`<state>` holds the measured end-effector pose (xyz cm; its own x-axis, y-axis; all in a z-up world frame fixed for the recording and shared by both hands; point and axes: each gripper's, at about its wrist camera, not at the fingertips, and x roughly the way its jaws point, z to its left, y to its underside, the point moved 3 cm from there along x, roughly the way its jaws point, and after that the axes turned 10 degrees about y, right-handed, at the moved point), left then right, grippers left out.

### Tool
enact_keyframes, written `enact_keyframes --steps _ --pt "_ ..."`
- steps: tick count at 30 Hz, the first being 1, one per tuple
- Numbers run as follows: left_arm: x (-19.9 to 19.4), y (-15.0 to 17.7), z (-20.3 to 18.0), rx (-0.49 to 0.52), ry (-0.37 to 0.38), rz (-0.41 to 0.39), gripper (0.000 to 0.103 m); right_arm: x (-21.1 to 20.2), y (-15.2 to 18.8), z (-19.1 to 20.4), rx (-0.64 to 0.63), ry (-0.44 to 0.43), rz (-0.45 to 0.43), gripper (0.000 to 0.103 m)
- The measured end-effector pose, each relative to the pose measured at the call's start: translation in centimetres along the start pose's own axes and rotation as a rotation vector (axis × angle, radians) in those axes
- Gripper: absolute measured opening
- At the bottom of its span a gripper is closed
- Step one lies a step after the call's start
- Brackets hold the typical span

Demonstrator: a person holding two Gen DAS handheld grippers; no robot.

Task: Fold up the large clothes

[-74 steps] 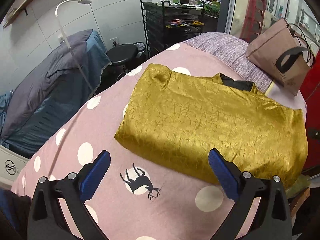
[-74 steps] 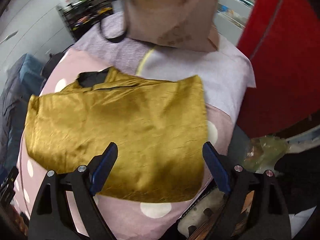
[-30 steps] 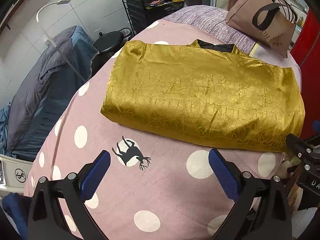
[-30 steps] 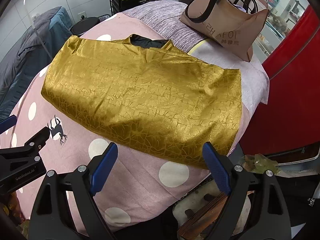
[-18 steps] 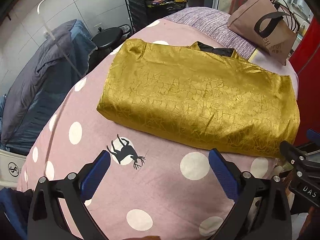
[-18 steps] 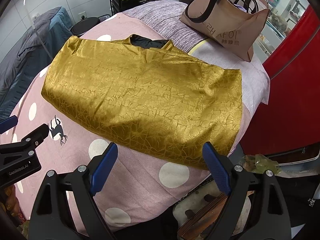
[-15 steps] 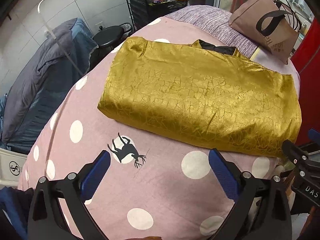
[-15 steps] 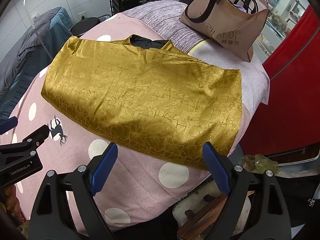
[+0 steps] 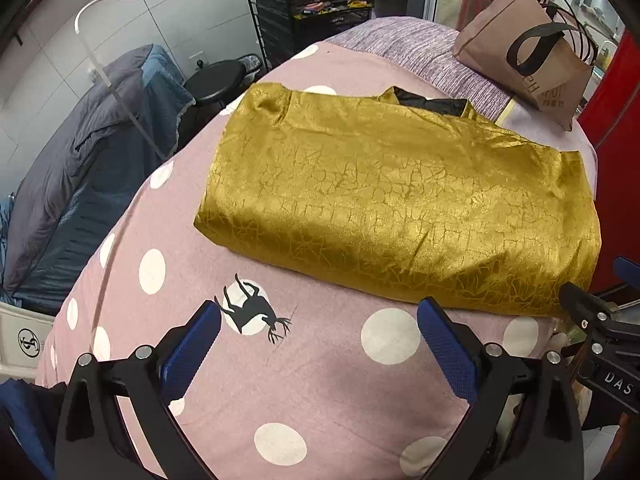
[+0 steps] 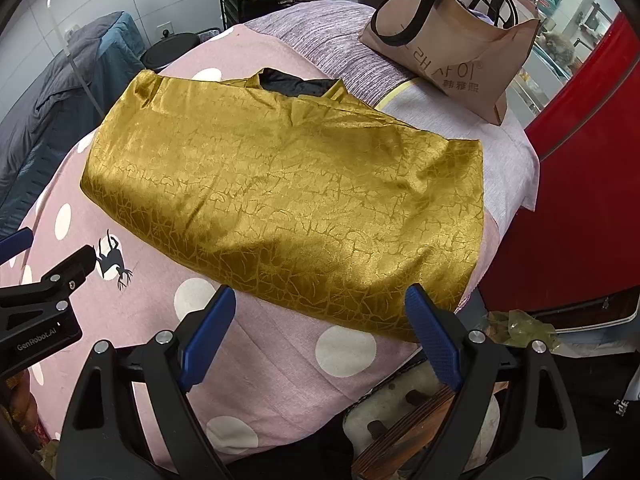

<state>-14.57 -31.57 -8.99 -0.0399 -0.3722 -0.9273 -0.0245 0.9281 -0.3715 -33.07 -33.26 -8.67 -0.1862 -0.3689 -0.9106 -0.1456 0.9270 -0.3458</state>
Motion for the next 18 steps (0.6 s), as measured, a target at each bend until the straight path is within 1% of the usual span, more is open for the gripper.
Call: enact_keyframes --steps 2,7,18 --pt "-0.15 -0.07 -0.24 0.018 -0.007 -0.012 0.097 -0.01 0.02 0.02 0.002 0.0 0.0 0.086" --pt "-0.02 0.02 -0.62 0.032 -0.011 -0.007 0.097 0.15 0.05 0.01 -0.001 0.0 0.002 0.086" --pt "0.54 0.18 -0.73 0.03 -0.008 0.036 0.097 0.44 0.13 0.0 0.0 -0.002 0.003 0.086"
